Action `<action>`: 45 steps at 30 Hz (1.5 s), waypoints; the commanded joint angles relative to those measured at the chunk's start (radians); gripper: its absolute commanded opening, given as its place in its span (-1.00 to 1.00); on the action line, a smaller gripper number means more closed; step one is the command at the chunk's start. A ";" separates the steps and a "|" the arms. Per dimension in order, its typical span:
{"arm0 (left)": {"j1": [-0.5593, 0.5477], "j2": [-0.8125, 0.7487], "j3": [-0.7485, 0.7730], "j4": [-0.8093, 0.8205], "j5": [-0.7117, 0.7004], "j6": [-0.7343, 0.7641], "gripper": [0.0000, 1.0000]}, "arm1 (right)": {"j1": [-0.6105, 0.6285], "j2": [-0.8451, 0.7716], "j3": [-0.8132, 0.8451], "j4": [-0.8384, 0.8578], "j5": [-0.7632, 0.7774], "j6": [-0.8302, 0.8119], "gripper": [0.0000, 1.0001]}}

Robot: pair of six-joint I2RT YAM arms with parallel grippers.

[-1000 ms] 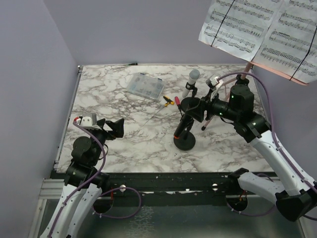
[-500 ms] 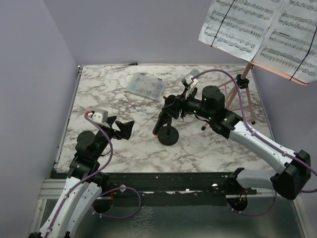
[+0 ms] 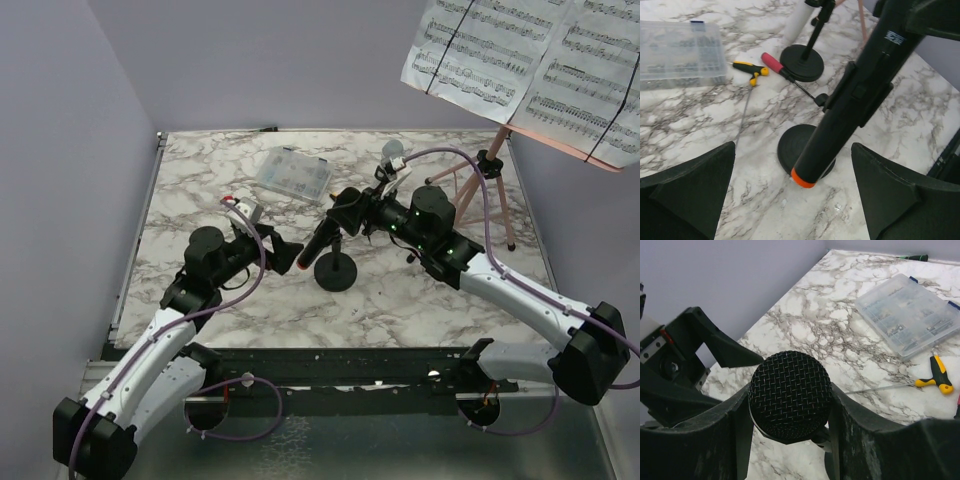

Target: Pack up the instrument practice props

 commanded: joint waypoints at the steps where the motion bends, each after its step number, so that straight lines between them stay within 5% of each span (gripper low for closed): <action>1: -0.074 0.085 0.068 0.052 0.090 0.079 0.98 | 0.004 -0.009 -0.058 0.049 0.044 0.108 -0.91; 20: -0.200 0.338 0.204 0.175 0.101 0.292 0.98 | 0.004 0.000 -0.145 0.177 -0.045 0.166 -0.95; 35: -0.209 0.222 0.134 0.153 -0.036 0.177 0.97 | 0.004 -0.032 -0.242 0.180 0.150 0.321 -0.99; 45: -0.209 0.244 0.148 0.111 -0.004 0.265 0.97 | 0.004 -0.020 -0.247 0.216 0.087 0.297 -0.90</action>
